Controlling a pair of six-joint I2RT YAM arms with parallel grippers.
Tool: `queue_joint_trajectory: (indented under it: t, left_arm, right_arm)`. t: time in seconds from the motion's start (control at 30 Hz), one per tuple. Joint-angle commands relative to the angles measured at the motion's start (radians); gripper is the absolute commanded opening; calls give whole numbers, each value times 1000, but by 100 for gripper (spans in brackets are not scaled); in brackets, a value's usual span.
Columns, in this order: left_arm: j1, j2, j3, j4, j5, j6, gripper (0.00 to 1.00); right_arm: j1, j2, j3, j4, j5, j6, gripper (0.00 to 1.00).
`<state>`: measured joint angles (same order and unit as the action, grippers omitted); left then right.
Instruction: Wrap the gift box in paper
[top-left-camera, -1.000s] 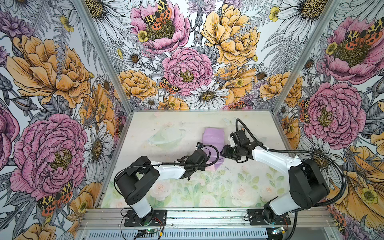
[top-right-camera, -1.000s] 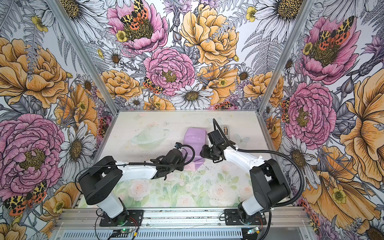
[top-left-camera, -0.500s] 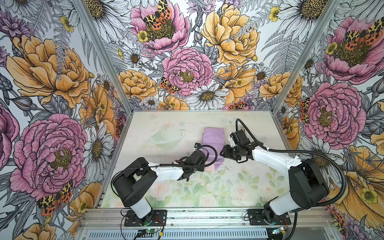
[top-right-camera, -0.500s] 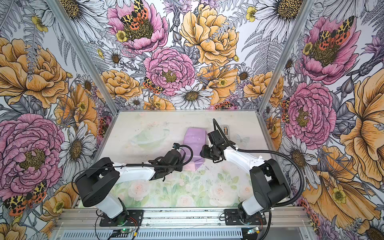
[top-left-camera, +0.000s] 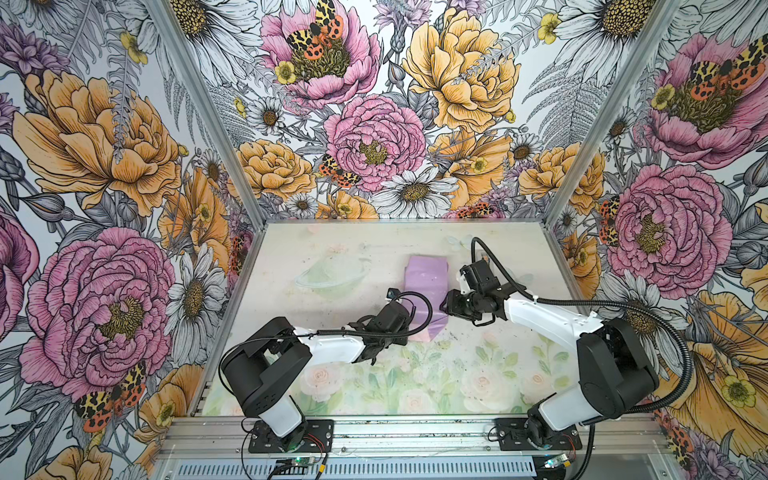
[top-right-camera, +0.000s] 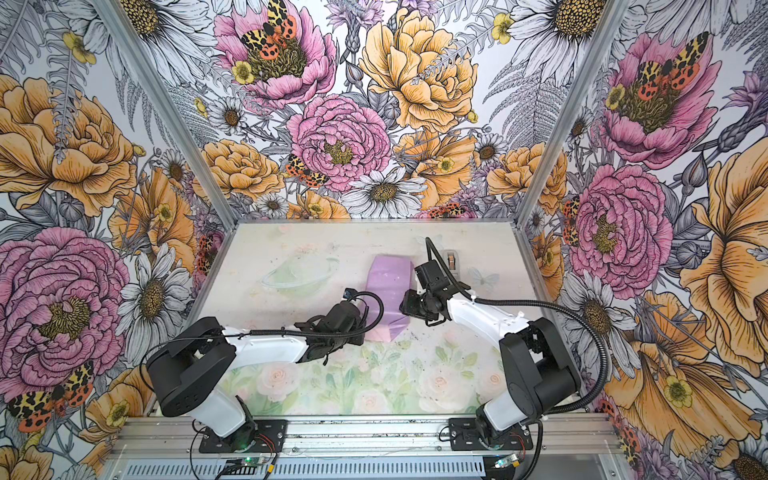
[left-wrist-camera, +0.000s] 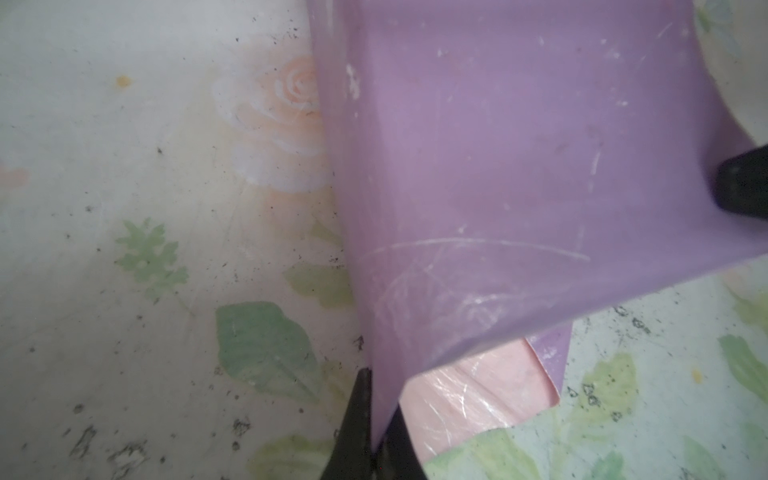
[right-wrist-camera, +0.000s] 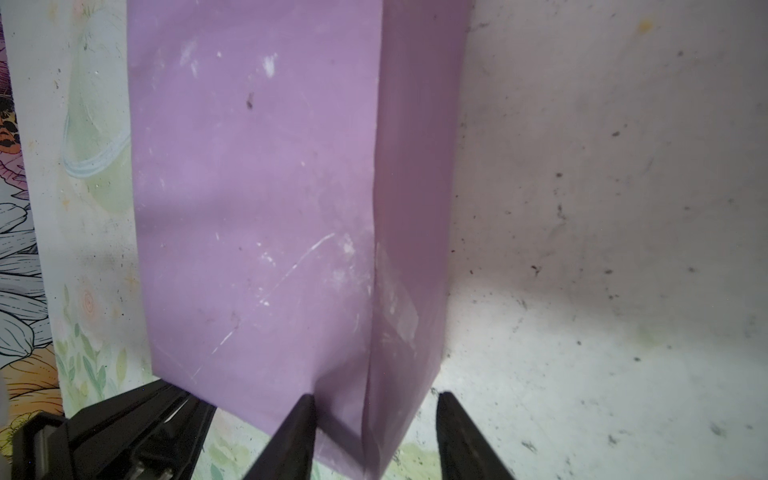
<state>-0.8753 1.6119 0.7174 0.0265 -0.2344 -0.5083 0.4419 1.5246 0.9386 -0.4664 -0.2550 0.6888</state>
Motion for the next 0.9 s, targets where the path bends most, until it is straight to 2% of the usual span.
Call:
queue_joint_trajectory:
  t: [0.0, 0.07, 0.23, 0.37, 0.53, 0.7, 0.87]
  left_arm:
    - [-4, -44, -17, 5, 13, -6, 25]
    - [-4, -98, -37, -2, -6, -20, 32]
    - [8, -254, -98, -42, -64, -61, 39]
    - [60, -311, -141, -60, -37, -79, 36]
    - [104, -260, -148, -48, 18, -59, 29]
    - [102, -159, -137, 32, 113, -43, 25]
    - [79, -84, -107, 89, 163, -30, 23]
  right_arm:
    - [6, -8, -8, 12, 14, 4, 49]
    - [7, -10, -10, 12, 14, 4, 49]
    - [8, -6, -7, 12, 10, 4, 48]
    - [9, -7, -9, 10, 10, 3, 48]
    - [9, -10, -6, 12, 13, 3, 48]
    - [12, -7, -6, 12, 11, -1, 48]
    - [12, -5, -9, 12, 10, -1, 48]
